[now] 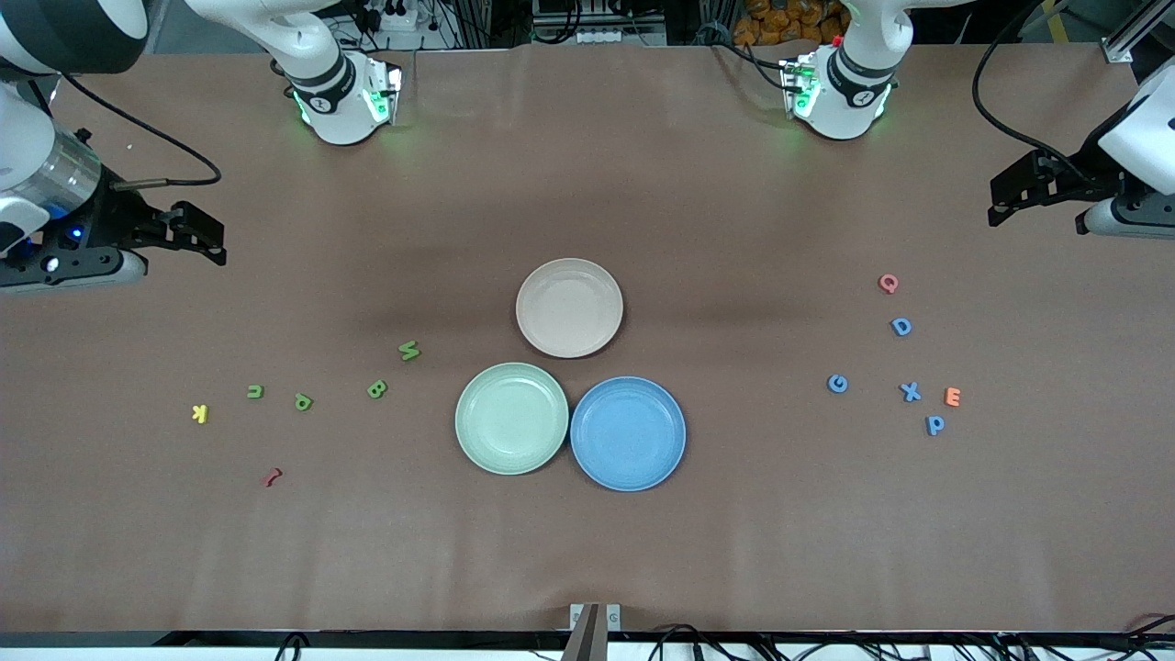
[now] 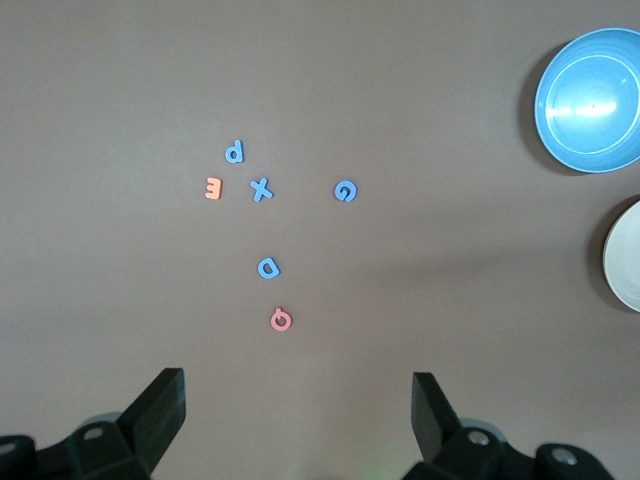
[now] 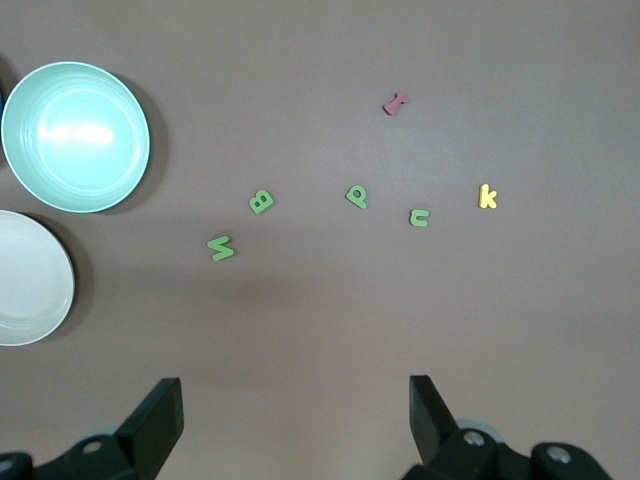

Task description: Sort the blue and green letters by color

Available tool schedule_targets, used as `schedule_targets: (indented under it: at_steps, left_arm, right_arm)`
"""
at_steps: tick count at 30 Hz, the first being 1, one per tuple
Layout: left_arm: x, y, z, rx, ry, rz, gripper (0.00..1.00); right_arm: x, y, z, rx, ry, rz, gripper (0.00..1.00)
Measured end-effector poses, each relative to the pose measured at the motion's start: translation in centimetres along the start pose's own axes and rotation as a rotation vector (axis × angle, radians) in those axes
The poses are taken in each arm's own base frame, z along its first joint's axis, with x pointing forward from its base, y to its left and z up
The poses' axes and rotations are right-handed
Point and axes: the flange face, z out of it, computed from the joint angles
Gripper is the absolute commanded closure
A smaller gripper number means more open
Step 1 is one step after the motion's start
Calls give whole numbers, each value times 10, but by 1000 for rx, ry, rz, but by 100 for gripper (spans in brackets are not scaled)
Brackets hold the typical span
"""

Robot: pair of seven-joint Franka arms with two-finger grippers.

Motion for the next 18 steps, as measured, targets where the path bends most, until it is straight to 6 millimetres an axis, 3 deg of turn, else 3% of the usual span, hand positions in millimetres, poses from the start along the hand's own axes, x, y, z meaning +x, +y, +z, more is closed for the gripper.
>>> schedule_targets:
  at_steps: [10, 18]
  left_arm:
    - [-4, 1, -5, 1, 6, 46, 0]
    - [-2, 2, 4, 0, -15, 50, 0]
  right_arm:
    - [0, 5, 0, 0, -1, 9, 0]
    - [-1, 14, 1, 1, -8, 26, 0]
